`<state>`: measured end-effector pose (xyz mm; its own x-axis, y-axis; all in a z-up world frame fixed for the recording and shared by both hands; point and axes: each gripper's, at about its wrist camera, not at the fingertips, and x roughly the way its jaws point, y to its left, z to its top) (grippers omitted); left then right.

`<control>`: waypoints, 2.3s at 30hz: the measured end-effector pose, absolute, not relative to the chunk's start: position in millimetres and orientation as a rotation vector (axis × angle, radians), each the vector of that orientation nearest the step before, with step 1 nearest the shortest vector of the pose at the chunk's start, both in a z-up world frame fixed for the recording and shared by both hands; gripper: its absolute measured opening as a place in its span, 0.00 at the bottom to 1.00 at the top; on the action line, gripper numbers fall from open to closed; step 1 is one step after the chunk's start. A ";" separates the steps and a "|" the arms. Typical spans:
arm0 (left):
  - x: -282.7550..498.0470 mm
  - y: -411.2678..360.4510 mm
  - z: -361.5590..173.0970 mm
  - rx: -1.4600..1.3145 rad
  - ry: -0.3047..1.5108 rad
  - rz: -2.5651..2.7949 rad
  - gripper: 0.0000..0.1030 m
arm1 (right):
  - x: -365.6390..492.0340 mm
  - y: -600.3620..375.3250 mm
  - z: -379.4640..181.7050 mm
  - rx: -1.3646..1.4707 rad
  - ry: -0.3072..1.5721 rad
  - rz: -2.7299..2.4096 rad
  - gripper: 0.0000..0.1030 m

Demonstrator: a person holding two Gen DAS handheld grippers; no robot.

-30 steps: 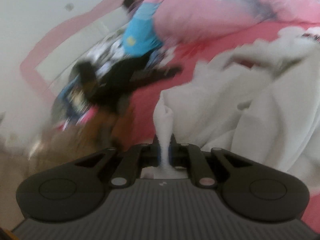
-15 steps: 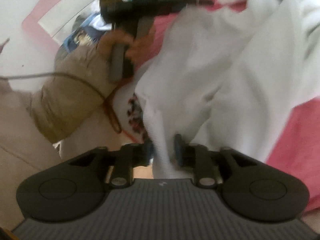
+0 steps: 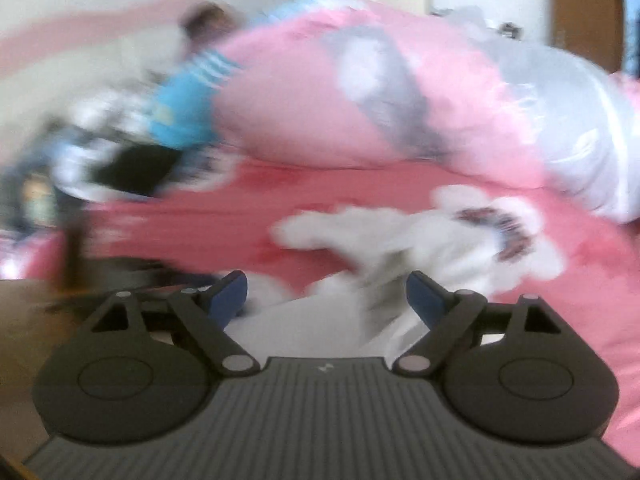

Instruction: Fold clothes

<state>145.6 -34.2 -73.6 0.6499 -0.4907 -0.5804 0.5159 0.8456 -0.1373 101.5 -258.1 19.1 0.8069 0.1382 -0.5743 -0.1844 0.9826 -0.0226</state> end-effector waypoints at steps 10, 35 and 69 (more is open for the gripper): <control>148.9 -34.9 -75.4 0.045 0.651 -0.571 0.62 | 200.3 -288.4 -47.3 0.028 0.692 0.000 0.18; 181.7 -32.1 -54.2 -0.227 0.746 -0.673 0.68 | 35.5 -476.6 -149.1 1.236 0.257 -0.127 0.56; 315.4 -124.5 -55.5 -0.360 0.801 -0.593 0.10 | 73.0 -466.5 -144.4 1.084 0.441 0.133 0.24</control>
